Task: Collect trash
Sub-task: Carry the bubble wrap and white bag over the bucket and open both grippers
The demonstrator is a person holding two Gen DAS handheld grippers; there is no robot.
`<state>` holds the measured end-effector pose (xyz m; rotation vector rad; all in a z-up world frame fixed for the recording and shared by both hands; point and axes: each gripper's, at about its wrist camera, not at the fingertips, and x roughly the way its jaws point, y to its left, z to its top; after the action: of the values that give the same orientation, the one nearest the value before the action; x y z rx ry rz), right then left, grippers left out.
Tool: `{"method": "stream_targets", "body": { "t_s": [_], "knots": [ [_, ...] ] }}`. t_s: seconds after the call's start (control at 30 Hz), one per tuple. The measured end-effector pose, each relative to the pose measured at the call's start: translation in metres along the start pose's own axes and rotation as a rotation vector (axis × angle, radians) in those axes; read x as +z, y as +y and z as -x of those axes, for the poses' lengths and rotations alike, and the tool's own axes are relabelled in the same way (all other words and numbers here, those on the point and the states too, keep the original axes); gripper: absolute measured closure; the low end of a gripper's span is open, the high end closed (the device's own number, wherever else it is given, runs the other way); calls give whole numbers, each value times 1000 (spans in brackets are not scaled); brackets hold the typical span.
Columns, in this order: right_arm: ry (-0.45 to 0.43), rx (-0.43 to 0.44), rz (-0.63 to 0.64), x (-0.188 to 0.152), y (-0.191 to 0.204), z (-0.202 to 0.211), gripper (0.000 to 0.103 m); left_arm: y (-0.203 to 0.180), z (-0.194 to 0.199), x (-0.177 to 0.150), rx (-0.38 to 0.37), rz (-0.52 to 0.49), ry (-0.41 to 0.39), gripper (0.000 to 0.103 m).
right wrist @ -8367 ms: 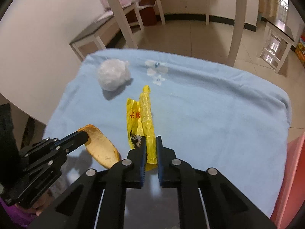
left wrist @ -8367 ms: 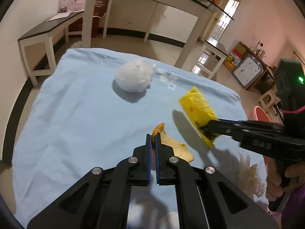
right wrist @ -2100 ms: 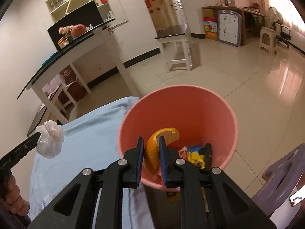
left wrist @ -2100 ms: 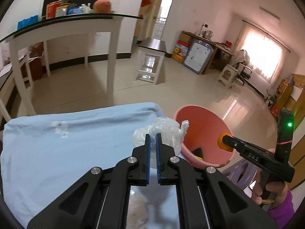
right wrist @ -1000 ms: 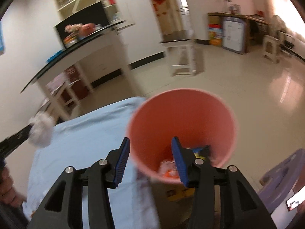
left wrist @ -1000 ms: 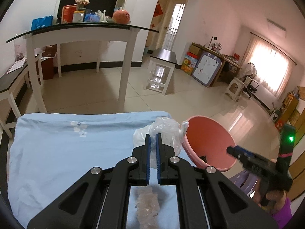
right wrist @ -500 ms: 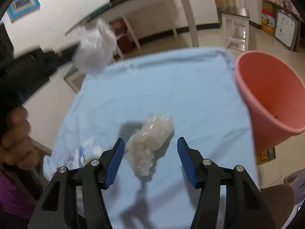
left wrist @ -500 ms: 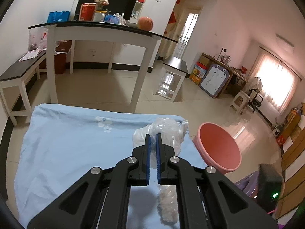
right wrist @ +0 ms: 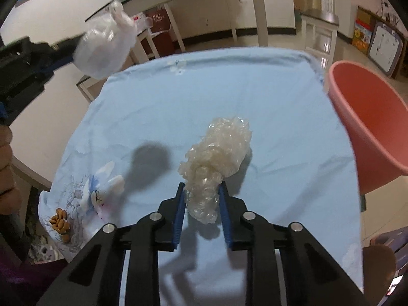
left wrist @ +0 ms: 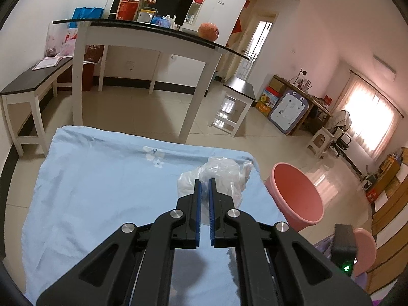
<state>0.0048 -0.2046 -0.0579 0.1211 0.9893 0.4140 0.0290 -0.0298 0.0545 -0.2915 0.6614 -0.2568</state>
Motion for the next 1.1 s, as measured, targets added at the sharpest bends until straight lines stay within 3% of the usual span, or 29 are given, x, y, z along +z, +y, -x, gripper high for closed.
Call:
{"method": "stream_targets", "body": {
  "t_s": [0.3,0.6,1.1],
  "knots": [
    [-140,-54,-77,16,-39,42,80,-15,-15,2,-27,-27,22,98],
    [-254,-145,-213,28,-115,91,79,-69,-46,2,-91,-106,61,98],
    [-261,-220,-339,42,-219,92,79,-163,-135,1,-183,-198,155,98]
  ]
}}
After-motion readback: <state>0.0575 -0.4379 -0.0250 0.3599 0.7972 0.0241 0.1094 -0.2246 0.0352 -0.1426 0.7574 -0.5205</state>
